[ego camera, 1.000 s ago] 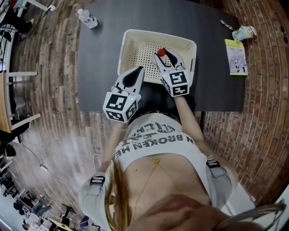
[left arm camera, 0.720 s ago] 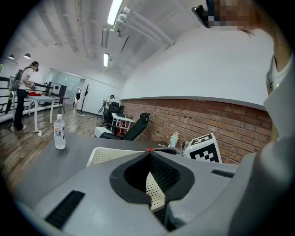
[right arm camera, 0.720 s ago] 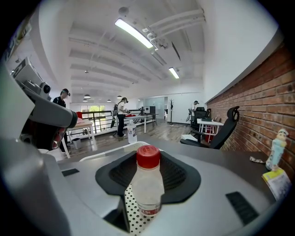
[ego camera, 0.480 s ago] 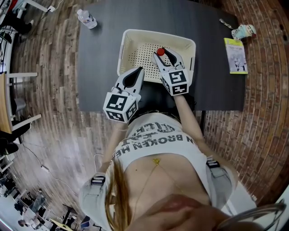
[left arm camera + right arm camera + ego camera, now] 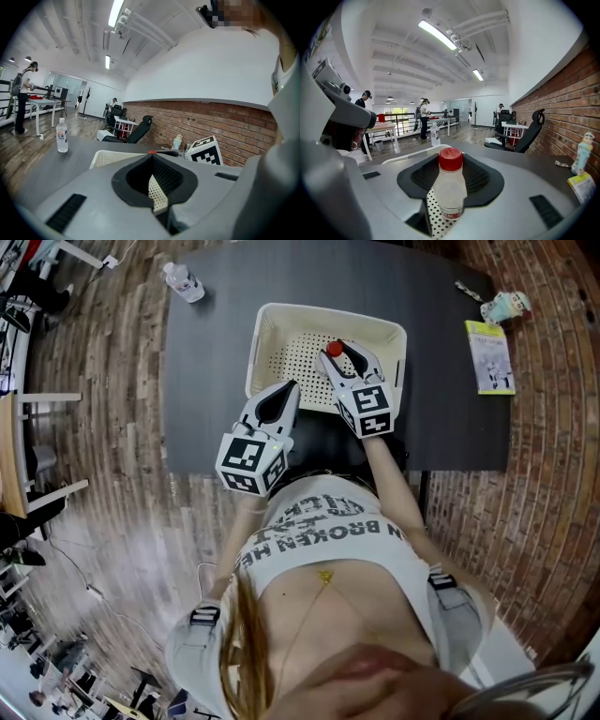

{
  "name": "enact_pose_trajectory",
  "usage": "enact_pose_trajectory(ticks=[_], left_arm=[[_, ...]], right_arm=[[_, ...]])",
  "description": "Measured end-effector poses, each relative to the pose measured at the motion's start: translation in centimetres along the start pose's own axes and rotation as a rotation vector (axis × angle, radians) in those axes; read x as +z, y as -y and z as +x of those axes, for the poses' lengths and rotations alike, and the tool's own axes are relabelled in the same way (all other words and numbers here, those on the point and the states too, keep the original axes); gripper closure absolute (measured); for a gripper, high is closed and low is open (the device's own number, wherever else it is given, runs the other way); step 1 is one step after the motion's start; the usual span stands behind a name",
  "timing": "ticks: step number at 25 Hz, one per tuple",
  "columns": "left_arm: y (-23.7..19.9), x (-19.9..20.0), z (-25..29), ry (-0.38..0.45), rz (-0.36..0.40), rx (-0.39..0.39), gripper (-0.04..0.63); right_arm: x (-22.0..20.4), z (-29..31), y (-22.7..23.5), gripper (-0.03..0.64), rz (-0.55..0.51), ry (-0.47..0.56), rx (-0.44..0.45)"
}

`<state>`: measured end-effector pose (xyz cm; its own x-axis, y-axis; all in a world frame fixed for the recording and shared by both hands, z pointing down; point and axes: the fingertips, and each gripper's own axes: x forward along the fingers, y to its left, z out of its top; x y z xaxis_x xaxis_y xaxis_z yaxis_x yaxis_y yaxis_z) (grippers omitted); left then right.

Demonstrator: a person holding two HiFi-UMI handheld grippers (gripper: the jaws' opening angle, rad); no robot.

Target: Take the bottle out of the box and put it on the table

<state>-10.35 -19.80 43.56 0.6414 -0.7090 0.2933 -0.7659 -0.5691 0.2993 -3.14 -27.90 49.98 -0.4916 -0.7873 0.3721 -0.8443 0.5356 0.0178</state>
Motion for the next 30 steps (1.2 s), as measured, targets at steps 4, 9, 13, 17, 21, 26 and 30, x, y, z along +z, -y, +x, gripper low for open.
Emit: enact_pose_trajectory(ticks=[4, 9, 13, 17, 21, 26, 30], left_arm=[[0.3, -0.1, -0.2, 0.001, -0.001, -0.003, 0.592], [0.5, 0.0, -0.3, 0.004, 0.003, -0.006, 0.592], [0.7, 0.1, -0.3, 0.01, 0.005, -0.006, 0.592], [0.8, 0.0, -0.4, 0.01, 0.005, -0.005, 0.592], [0.8, -0.2, -0.6, 0.007, 0.005, -0.003, 0.592], [0.9, -0.3, -0.7, 0.005, 0.002, -0.005, 0.592], [1.1, -0.4, -0.7, 0.0, 0.004, -0.009, 0.592]], right_arm=[[0.1, -0.2, -0.2, 0.465, -0.008, -0.009, 0.025], [1.5, -1.1, -0.9, 0.465, -0.014, 0.004, 0.072], [3.5, -2.2, -1.4, 0.465, -0.02, 0.023, 0.105], [5.7, -3.2, -1.9, 0.465, -0.046, 0.047, 0.123], [8.3, -4.1, -2.2, 0.465, -0.055, 0.076, 0.14], [11.3, -5.2, -2.2, 0.465, -0.052, 0.104, 0.168], [13.0, -6.1, -2.4, 0.465, -0.063, 0.121, 0.183]])
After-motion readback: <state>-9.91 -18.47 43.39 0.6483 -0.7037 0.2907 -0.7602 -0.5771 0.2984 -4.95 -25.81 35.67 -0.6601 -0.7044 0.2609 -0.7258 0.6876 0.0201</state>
